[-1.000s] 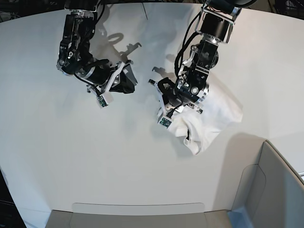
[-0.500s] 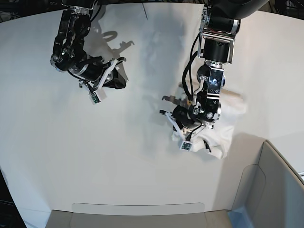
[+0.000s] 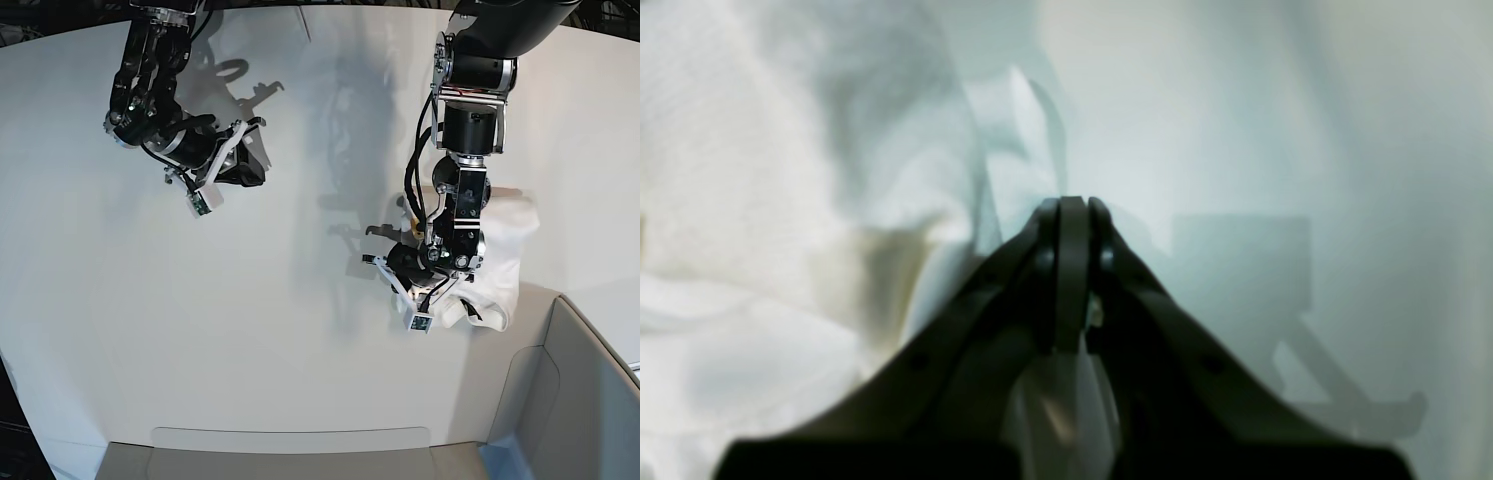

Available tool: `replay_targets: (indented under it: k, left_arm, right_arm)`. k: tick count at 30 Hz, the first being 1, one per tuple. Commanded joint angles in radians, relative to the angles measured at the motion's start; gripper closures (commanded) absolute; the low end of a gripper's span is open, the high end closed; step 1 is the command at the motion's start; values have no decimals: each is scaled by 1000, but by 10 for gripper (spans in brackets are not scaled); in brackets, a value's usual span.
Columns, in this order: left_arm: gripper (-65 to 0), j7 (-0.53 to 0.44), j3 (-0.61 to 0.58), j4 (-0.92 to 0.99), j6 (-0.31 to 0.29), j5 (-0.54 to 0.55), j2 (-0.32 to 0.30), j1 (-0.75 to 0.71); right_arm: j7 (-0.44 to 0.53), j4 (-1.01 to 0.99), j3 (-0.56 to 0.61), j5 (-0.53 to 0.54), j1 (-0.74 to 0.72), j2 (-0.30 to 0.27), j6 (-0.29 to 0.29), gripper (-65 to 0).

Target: Layout the t-shirt on the table in an organized manner, then fold the t-shirt properly

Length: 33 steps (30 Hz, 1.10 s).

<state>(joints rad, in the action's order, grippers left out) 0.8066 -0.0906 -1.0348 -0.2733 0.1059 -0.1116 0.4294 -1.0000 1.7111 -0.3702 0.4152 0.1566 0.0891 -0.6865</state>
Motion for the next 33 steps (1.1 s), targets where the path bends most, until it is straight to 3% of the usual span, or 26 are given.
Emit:
replay_targets:
  k: [1, 4, 8, 20, 26, 33]
  left_arm:
    - [0, 53, 5, 0, 18, -28, -10, 6]
    - [0, 61, 5, -48, 18, -27, -10, 3]
    - [0, 145, 5, -210, 18, -25, -7, -7]
    - [0, 317, 12, -890, 18, -30, 11, -215]
    - [0, 314, 202, -999, 18, -25, 14, -384]
    - [0, 310, 361, -1005, 18, -22, 17, -493]
  right_arm:
    - [22, 27, 4, 24, -10, -1, -12, 0]
    - [22, 36, 4, 24, -10, -2, -12, 0]
    - [22, 62, 4, 26, -12, -5, -12, 0]
    - [22, 180, 29, 26, -4, -24, -12, 0]
    - [26, 251, 125, 26, 62, -88, -12, 0]
    - [28, 283, 135, 26, 122, -130, -12, 0]
